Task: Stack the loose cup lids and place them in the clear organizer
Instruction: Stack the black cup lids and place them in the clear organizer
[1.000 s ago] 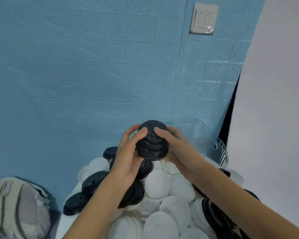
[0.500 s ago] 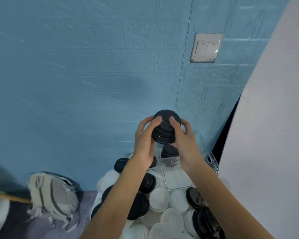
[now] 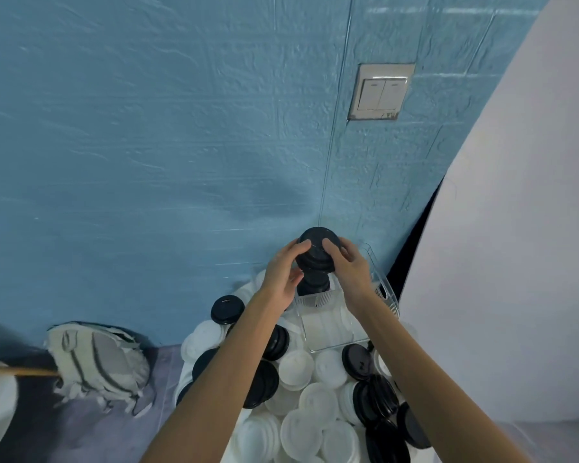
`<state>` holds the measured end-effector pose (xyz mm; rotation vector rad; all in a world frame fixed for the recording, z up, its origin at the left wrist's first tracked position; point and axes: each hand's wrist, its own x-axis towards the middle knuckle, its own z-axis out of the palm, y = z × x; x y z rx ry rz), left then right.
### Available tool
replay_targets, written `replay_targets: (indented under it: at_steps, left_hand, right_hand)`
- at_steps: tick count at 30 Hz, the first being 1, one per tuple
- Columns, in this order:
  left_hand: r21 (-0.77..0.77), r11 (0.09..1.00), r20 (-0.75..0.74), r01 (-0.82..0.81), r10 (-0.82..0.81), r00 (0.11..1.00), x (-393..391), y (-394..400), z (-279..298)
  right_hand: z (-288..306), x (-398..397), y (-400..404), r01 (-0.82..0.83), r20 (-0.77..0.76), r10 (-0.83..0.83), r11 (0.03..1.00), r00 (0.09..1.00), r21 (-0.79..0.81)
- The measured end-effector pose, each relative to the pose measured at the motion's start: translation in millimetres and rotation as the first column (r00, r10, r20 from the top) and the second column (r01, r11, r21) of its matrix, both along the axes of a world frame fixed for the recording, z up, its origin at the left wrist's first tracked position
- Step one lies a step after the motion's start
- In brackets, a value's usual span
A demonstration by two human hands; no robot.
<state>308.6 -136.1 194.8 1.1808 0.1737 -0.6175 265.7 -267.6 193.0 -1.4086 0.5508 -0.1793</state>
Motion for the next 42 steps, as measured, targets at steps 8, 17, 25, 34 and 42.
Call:
replay_targets:
  at_steps: [8,17,25,34,42]
  left_hand:
    - [0.115,0.993,-0.085,-0.026,0.036,0.996,21,-12,-50]
    - [0.216,0.973,-0.02,-0.085,0.092,0.996,33,-29,-80]
    - [0.289,0.954,-0.028,-0.083,0.095,0.995,38,-53,-91]
    - [0.404,0.904,-0.007,-0.14,0.156,0.988,44,-74,-102]
    - [0.409,0.899,0.014,-0.155,0.164,0.986,44,-75,-112]
  right_hand:
    - [-57,21,-13,-0.029,-0.1,0.033,0.999,0.994,0.044]
    - [-96,44,-17,-0.053,-0.193,0.066,0.996,0.979,0.073]
    - [-106,51,-24,-0.062,-0.255,0.069,0.997,0.965,0.036]
    - [-112,61,-23,-0.093,-0.3,0.106,0.994,0.948,0.057]
    - [-114,64,-16,-0.117,-0.287,0.123,0.992,0.95,0.039]
